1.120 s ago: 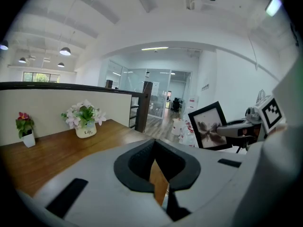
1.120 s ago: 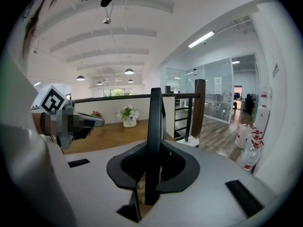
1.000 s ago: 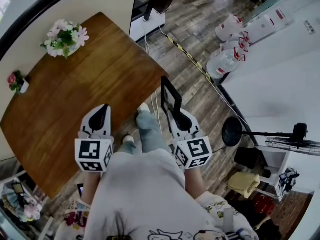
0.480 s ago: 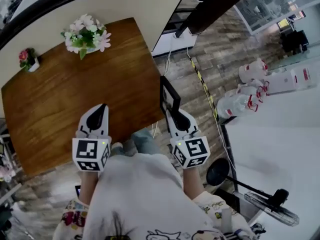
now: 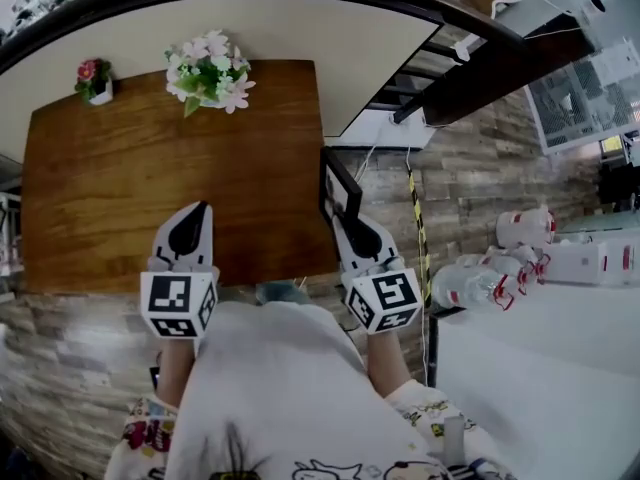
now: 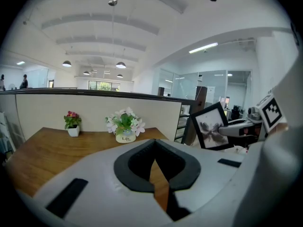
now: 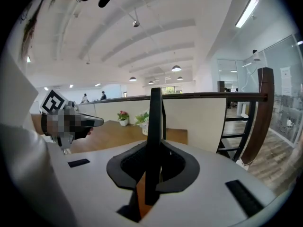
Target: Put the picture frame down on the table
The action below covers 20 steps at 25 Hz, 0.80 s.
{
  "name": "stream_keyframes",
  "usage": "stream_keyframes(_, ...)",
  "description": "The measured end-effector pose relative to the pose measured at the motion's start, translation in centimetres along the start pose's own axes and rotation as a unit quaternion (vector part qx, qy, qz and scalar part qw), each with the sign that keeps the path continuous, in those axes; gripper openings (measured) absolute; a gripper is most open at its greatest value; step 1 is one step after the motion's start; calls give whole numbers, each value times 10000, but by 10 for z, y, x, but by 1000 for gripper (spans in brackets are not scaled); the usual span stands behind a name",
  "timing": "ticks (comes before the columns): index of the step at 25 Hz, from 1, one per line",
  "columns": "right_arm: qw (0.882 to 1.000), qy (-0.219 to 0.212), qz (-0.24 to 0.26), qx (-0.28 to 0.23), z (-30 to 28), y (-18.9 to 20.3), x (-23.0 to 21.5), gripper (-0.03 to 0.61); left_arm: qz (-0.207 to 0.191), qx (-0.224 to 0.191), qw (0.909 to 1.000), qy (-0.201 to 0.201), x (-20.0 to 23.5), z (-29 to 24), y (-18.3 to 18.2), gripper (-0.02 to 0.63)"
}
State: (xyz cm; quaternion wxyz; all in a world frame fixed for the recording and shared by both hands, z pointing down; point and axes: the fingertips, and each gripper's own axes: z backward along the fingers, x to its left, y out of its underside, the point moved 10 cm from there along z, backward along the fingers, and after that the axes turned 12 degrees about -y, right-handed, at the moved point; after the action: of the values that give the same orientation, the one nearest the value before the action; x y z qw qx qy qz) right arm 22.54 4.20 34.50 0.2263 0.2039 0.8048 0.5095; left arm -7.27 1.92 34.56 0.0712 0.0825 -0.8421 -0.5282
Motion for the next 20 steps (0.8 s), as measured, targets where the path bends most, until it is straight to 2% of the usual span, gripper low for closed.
stream_keyframes(4,9995,-325,5,-4,-9,-3,-17,40,81,-14,9994,-328,-7,2,-2,3)
stream_keyframes(8,9988,-496,-25,-22,-18,-7,-25,40,81,-21,9988,-479,-9,2,-7,3)
stream_keyframes(20,9985,-542,-62,-14,-41,-14,-19,40,44,-28,9992,-384,6,-10,-11,3)
